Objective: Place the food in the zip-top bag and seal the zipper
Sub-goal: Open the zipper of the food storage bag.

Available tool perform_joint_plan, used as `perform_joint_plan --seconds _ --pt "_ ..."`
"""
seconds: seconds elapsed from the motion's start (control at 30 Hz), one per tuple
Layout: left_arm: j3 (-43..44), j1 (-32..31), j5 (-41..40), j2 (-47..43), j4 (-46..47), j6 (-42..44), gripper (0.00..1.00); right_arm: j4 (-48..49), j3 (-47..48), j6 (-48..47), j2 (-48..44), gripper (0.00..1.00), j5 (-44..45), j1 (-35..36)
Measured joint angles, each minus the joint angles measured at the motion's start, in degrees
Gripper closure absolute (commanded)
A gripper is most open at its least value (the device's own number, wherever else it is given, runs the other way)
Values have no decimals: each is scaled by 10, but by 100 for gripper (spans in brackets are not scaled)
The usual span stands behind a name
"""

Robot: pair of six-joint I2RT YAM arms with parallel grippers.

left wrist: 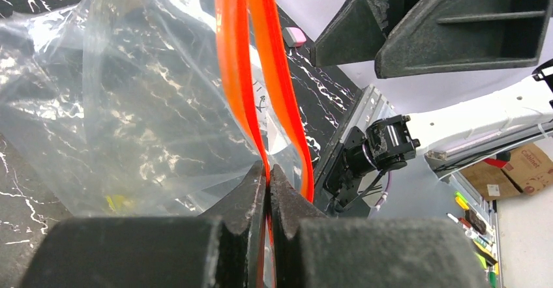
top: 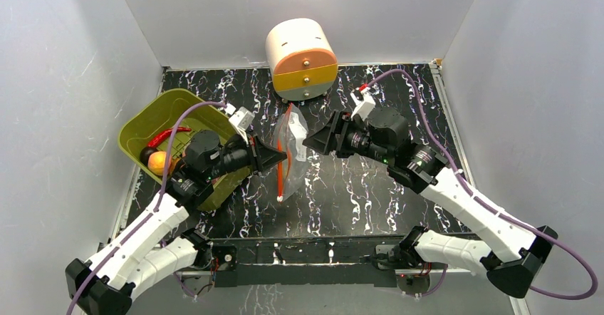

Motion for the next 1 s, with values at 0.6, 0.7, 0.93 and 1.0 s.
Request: perform_joint_plan --seconds 0.6,0.7,0.93,1.0 --pt "0 0 -9 22 5 -30 100 31 0 20 66 30 34 60" --pt "0 0 -9 25 5 -31 100 30 0 18 79 30 49 64" --pt "0 0 -6 24 2 -32 100 9 0 3 94 39 91 66" --pt "0 0 -5 23 0 -32 100 -3 0 -5 94 43 116 66"
